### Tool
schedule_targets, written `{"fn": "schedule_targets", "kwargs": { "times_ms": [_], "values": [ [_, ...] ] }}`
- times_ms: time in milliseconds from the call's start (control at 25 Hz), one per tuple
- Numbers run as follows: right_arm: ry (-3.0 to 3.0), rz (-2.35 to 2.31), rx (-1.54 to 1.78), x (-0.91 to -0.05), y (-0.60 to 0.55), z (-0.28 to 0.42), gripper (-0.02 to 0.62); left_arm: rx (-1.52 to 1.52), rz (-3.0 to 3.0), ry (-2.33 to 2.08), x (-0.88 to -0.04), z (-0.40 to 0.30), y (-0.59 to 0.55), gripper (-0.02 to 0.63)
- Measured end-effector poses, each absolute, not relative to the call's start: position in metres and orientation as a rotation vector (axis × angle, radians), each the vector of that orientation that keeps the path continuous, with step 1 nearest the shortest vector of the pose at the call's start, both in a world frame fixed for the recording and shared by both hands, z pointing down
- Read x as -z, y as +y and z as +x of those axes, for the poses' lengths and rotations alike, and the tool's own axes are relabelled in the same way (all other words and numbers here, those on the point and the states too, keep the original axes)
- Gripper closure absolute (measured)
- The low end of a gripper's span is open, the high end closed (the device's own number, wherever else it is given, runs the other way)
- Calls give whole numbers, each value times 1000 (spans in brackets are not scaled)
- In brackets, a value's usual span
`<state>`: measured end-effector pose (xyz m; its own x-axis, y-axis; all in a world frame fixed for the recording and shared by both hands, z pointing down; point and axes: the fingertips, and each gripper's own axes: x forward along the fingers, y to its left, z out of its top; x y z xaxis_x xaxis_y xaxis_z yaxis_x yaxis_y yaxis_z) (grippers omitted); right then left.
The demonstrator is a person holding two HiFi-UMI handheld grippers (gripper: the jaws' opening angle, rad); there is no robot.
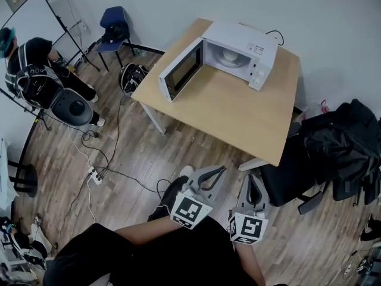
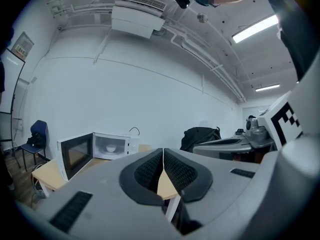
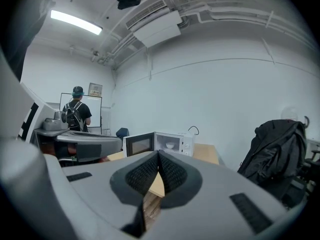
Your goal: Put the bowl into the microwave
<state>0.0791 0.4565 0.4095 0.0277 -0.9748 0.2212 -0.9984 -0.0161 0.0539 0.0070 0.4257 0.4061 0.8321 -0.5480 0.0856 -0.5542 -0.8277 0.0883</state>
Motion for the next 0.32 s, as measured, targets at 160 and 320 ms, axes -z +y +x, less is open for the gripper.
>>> {"fn": "schedule_targets", "kwargs": {
  "times_ms": [160,320],
  "values": [
    [-2048,2112,-178,-415,474,75,535,-90,2912,-859,-411,6,440,589],
    [-2025,2139,-175,-413,489,77,535,-83,2920,-834,-410,8,452,589]
  ]
}}
